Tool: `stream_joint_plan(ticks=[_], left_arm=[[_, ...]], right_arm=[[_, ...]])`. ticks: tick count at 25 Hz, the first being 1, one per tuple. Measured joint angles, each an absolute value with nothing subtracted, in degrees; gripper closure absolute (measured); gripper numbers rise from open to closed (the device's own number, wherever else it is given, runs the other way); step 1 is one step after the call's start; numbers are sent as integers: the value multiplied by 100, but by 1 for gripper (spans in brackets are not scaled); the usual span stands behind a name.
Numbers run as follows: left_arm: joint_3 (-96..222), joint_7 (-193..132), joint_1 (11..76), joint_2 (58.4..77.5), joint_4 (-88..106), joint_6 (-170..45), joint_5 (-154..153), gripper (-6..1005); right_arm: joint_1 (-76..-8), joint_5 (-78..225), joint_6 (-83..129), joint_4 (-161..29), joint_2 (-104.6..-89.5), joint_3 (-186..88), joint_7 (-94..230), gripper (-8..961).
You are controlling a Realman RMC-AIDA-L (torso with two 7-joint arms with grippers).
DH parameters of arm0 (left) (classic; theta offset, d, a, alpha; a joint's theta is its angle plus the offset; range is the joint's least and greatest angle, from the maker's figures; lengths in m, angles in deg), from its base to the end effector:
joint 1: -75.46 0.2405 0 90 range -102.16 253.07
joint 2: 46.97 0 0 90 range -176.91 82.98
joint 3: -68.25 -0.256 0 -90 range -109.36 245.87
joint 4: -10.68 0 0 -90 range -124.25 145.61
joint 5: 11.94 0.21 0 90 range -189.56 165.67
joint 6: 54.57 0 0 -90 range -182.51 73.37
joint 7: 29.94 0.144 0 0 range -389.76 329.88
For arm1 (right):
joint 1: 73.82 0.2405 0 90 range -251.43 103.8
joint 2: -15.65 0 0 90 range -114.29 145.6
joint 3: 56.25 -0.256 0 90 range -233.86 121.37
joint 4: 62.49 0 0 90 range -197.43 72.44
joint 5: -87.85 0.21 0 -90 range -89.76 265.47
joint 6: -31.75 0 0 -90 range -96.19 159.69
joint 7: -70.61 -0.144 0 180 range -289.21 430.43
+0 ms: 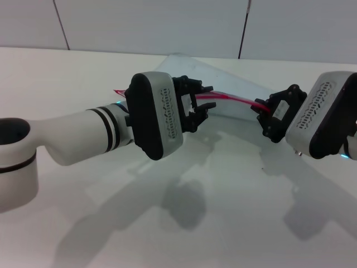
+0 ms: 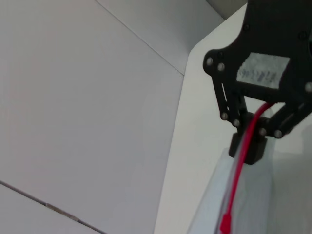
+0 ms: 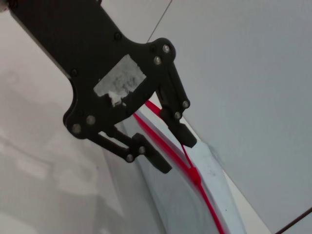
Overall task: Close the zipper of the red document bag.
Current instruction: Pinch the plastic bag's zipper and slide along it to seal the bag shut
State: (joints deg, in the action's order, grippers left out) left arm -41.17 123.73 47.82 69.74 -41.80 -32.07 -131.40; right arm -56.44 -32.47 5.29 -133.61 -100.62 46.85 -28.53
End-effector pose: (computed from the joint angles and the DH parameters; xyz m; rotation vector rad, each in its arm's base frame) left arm -0.1758 0.3813 -0.0849 -2.3016 0.5807 -0.0854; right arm 0.2002 0.3661 -0.0463 -2.3681 -0.0461 -0.0166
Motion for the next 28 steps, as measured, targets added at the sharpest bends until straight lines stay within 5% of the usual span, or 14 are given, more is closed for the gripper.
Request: stream_joint_plan(ticks=[8,28], left_arm=[[-4185,12861,4837,6975,-4249,-3196,-13645,634],[-4196,13087,4677,6966,-4069,-3170,-13902,655]], right_arm=[[-5641,-3247,529,-13370,-10062,4686,-2853,905],[-5648,-3256,529,-13570,-10062,4835,-2853,892]])
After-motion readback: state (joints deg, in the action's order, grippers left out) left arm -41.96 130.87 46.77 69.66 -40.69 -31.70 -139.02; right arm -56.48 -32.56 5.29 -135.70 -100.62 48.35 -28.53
